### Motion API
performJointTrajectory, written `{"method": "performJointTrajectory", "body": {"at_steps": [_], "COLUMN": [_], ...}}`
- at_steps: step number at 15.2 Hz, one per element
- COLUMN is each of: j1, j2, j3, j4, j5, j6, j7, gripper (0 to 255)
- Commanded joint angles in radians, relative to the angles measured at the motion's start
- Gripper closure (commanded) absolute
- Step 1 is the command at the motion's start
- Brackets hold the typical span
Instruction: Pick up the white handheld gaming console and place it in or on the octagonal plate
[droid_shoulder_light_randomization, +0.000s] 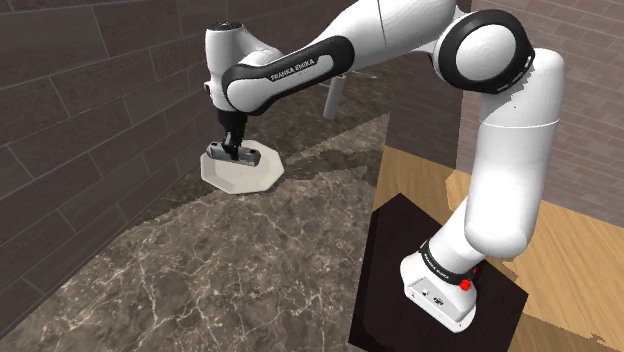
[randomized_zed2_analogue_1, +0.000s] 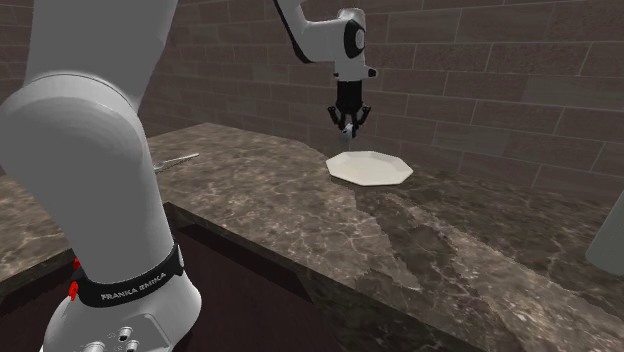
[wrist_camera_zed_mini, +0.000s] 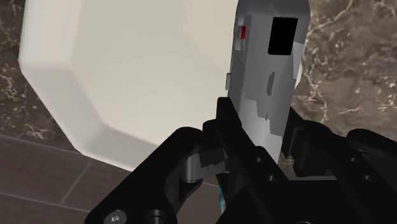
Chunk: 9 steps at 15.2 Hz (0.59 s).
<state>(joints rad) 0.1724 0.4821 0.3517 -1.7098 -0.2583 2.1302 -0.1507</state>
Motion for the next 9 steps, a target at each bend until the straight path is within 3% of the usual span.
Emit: {"method": "performJointTrajectory", "body": {"at_steps": [1,4,9], "j1": [-0.023,-0.069,-0.065], "j2": [0.012,0.047,0.08], "j3": [-0.009,-0.03,-0.038], "j4": [0.024,0.086,0.067], "j5": [0.001,0.003,-0.012], "j6": [-0.008,-0.029,0.021], "j7": [-0.037,-0.114,-0.103], "gripper": [255,255,255]}}
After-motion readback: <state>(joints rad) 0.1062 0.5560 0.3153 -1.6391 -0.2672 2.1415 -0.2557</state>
